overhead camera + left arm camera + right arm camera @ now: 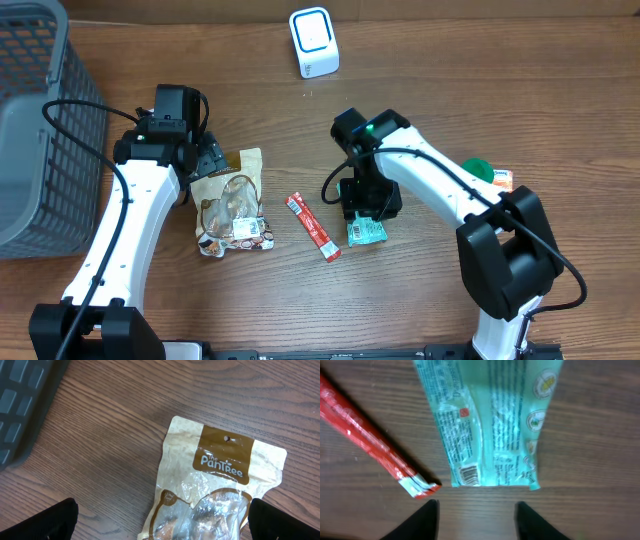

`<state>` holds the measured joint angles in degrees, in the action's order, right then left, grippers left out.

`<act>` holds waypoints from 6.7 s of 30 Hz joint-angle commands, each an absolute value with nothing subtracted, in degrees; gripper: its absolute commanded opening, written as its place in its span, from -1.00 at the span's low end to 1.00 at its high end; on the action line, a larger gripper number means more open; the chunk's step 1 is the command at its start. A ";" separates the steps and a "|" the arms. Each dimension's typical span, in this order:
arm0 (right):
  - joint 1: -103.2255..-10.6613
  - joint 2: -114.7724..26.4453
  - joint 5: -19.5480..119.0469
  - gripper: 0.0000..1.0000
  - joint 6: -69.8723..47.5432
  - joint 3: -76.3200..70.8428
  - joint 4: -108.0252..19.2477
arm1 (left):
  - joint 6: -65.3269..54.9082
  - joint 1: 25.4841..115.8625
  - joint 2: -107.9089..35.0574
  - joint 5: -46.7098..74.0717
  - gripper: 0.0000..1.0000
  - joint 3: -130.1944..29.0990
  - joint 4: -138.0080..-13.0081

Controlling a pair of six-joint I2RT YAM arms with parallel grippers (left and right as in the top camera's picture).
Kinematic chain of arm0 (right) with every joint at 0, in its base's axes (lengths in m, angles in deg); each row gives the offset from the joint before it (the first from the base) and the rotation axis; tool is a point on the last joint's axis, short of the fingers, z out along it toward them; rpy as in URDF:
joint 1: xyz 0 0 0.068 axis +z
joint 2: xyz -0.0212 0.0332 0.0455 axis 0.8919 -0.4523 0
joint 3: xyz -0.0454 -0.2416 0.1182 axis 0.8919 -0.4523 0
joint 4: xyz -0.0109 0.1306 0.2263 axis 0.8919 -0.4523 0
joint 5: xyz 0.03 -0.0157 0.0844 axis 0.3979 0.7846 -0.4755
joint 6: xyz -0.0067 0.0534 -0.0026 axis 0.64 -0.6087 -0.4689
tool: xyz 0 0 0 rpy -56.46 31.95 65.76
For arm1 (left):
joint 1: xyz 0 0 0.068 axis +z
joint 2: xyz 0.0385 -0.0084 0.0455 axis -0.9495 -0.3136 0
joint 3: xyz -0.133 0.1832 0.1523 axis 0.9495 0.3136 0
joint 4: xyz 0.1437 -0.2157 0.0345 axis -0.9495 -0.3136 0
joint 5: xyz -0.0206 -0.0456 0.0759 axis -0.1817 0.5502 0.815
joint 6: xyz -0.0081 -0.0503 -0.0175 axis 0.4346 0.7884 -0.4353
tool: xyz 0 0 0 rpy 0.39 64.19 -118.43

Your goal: Scan the item barcode

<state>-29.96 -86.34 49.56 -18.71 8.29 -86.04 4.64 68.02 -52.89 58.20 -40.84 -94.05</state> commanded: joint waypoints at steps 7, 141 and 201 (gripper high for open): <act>-28.61 -85.99 57.06 -0.21 -18.27 7.65 -86.30 | 4.20 67.95 -51.76 58.18 0.99 -41.80 -94.18; -26.35 -88.72 55.44 0.04 -18.49 -0.19 -78.93 | 4.20 67.95 -51.76 58.18 0.99 -41.80 -94.18; -25.76 -88.72 52.16 0.33 -18.27 -0.17 -77.14 | 4.20 67.95 -51.76 58.18 1.00 -41.80 -94.18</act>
